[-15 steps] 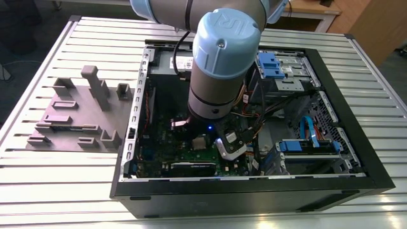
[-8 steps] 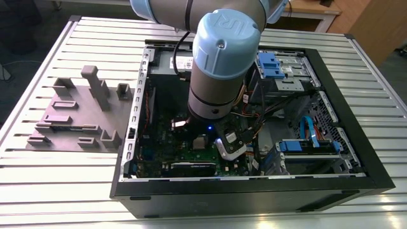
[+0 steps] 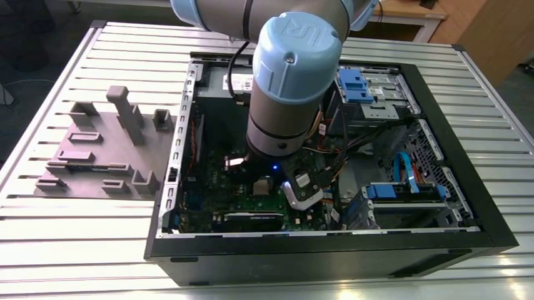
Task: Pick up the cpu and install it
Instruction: 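Place the cpu into insertion slot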
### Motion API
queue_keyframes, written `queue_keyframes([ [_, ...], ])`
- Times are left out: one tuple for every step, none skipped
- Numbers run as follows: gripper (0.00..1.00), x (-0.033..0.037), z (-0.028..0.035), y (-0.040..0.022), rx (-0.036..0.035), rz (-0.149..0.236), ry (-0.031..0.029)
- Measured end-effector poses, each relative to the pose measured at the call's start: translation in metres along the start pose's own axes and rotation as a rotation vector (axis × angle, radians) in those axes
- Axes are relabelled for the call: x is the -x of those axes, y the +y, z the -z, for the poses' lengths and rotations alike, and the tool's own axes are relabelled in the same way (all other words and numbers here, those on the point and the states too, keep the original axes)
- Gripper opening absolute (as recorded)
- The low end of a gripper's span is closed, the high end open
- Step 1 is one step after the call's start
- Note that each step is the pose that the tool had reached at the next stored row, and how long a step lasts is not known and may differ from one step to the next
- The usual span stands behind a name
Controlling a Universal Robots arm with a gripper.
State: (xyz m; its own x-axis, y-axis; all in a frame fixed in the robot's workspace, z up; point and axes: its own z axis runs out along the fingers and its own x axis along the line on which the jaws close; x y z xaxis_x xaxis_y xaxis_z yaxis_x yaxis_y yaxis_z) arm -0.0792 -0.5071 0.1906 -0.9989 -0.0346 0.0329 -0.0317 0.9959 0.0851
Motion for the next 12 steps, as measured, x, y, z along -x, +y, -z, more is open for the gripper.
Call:
queue_keyframes([
  [0.45, 0.0, 0.0004, 0.0001, 0.0001, -0.001, -0.0001],
  [0.45, 0.0, 0.0008, 0.0001, 0.0003, -0.001, -0.0002],
  [0.45, -0.0001, 0.0016, 0.0001, 0.0002, -0.001, -0.0002],
  [0.45, -0.0001, 0.0029, 0.0002, 0.0003, -0.001, -0.0002],
  [0.45, -0.0001, 0.0036, 0.0003, 0.0006, -0.001, -0.0002],
  [0.45, -0.0001, 0.0038, 0.0004, 0.0011, -0.001, -0.0002],
  [0.45, -0.0001, 0.0038, 0.0004, 0.0014, -0.001, -0.0002],
  [0.45, -0.0001, 0.0038, 0.0004, 0.0018, -0.001, -0.0003],
  [0.45, -0.0002, 0.0039, 0.0003, 0.0019, -0.002, -0.0002],
  [0.45, -0.0003, 0.0038, 0.0003, 0.0024, -0.003, -0.0003],
  [0.45, -0.0007, 0.0035, 0.0003, 0.0031, -0.003, -0.0005],
  [0.45, -0.0013, 0.0032, 0.0003, 0.0039, -0.003, -0.0005],
])
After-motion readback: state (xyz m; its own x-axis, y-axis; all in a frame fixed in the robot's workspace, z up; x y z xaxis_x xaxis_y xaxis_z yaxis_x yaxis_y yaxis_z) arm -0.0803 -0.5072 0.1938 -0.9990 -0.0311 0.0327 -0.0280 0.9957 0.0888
